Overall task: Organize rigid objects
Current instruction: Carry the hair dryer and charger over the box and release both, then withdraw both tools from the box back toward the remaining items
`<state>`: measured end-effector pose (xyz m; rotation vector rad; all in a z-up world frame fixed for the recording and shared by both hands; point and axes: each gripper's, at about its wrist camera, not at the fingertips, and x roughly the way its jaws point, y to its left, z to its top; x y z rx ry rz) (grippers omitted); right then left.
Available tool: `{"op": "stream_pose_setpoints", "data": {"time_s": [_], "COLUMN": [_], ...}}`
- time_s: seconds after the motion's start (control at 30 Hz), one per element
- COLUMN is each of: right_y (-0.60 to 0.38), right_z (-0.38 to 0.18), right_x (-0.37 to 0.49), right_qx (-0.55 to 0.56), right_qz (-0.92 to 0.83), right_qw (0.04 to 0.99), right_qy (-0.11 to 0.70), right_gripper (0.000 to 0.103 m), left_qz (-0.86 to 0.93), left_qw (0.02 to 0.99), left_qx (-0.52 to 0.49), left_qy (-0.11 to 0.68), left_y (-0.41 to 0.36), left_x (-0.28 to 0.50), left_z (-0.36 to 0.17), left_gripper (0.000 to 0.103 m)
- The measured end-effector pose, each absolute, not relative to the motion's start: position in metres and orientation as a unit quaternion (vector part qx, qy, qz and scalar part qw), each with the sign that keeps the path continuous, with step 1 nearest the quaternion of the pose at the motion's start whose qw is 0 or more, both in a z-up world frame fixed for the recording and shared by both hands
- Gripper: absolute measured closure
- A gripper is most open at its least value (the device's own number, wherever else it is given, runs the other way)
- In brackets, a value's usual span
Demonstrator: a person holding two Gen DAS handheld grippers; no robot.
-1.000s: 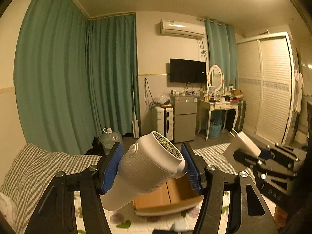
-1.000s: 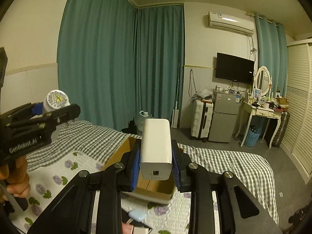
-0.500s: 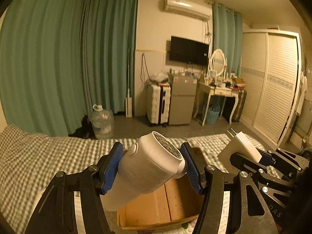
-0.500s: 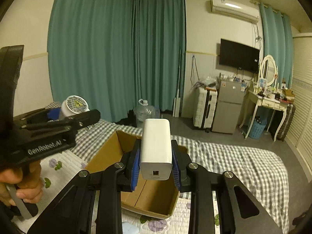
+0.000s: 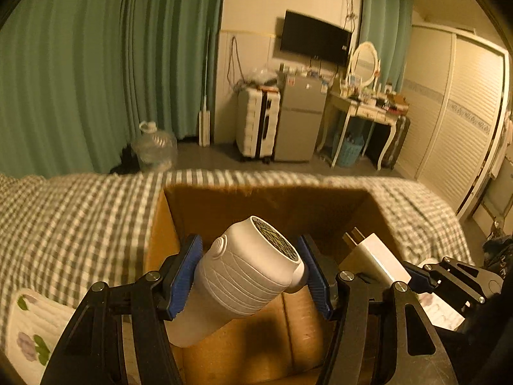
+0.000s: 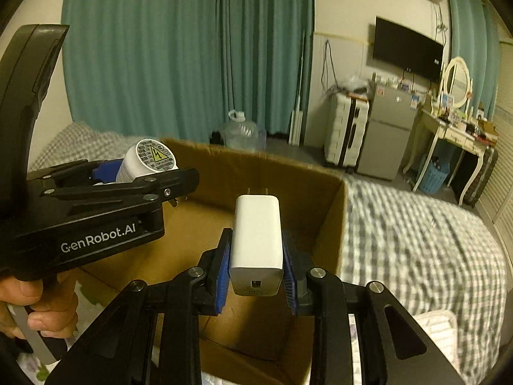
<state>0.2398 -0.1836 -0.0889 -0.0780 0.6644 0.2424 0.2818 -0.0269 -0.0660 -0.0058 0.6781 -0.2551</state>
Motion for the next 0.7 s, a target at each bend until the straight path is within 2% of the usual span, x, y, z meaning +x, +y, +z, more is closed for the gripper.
{"op": "stream_pose_setpoints", "data": {"time_s": [0.2, 0.27, 0.33, 0.5, 0.57, 0.6, 0.63, 0.7], "right_y": [-0.186, -0.188, -0.192, -0.203, -0.208, -0.208, -0.209, -0.211], "right_z": [-0.115, -0.112, -0.105, -0.072, -0.057, -0.049, -0.042, -0.026], "right_x": [0.248, 0.243, 0.239, 0.224, 0.214, 0.211, 0.206, 0.193], "right_qx": [-0.061, -0.063, -0.059, -0.052, -0.048, -0.048, -0.048, -0.045], "right_qz": [0.097, 0.099, 0.098, 0.083, 0.072, 0.068, 0.064, 0.062], "right_qw": [0.93, 0.935, 0.94, 0.952, 0.958, 0.96, 0.962, 0.968], "right_qy": [0.348, 0.336, 0.322, 0.289, 0.273, 0.268, 0.26, 0.239], "right_gripper": [0.075, 0.068, 0.048, 0.047, 0.037, 0.026, 0.022, 0.02], "left_qz": [-0.12, -0.117, -0.114, -0.106, -0.1, -0.095, -0.091, -0.08], "left_qw": [0.929, 0.929, 0.929, 0.939, 0.946, 0.949, 0.951, 0.957], "left_qx": [-0.018, -0.024, -0.031, -0.037, -0.038, -0.037, -0.035, -0.034], "left_qy": [0.349, 0.35, 0.35, 0.325, 0.307, 0.298, 0.292, 0.275], "left_y": [-0.022, -0.021, -0.018, -0.011, -0.008, -0.007, -0.007, -0.005], "left_x": [0.289, 0.289, 0.287, 0.271, 0.261, 0.256, 0.252, 0.241], "left_z": [-0.076, -0.073, -0.067, -0.033, -0.014, -0.004, 0.004, 0.024], "left_gripper": [0.038, 0.038, 0.038, 0.038, 0.038, 0.038, 0.038, 0.038]}}
